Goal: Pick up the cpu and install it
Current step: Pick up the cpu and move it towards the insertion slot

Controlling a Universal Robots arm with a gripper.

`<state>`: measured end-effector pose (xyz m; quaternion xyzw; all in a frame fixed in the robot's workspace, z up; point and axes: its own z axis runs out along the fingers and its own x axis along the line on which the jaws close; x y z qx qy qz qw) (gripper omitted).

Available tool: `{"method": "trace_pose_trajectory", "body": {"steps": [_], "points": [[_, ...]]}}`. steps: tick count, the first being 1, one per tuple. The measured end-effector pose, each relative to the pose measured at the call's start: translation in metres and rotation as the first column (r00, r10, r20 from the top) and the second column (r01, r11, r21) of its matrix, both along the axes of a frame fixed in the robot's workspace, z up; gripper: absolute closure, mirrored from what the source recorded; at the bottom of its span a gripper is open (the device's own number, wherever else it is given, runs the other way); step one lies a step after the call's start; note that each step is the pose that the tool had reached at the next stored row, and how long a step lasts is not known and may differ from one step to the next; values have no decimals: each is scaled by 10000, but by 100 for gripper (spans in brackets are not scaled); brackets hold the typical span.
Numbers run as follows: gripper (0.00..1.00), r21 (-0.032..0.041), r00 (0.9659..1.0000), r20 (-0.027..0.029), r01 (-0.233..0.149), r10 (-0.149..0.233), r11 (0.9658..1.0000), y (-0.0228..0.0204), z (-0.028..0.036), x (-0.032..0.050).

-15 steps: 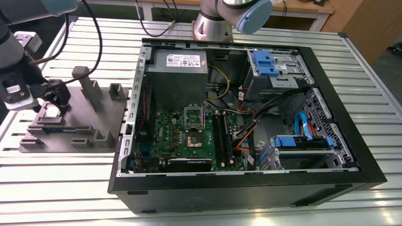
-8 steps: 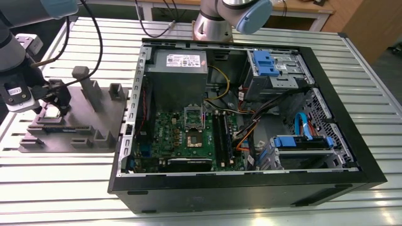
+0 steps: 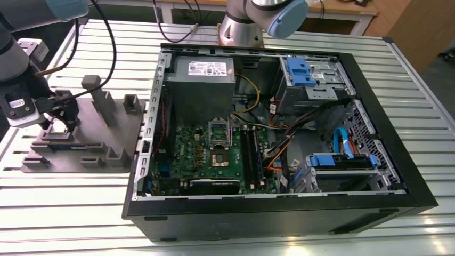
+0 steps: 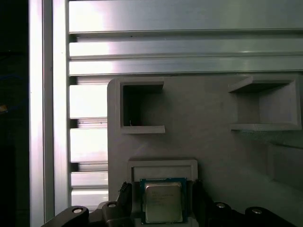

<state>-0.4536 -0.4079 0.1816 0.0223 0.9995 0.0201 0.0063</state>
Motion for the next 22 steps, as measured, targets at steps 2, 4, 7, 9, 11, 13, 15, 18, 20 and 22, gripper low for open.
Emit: {"method": "trace_pose_trajectory", "body": {"steps": [2,4,7,9,11,13,15,18,20,22], "points": [[38,0,10000,1,0,0,10000,0,-1,0],[38,0,10000,0,0,0,10000,0,-1,0],[39,0,10000,1,0,0,10000,0,-1,0],[47,0,10000,1,0,0,10000,0,-1,0],[48,0,10000,0,0,0,10000,0,-1,0],[53,0,10000,1,0,0,10000,0,-1,0],[53,0,10000,1,0,0,10000,0,-1,0],[53,0,10000,1,0,0,10000,0,-1,0],[53,0,10000,1,1,-1,10000,0,-1,0],[53,0,10000,2,1,-1,10000,0,10,1]]}}
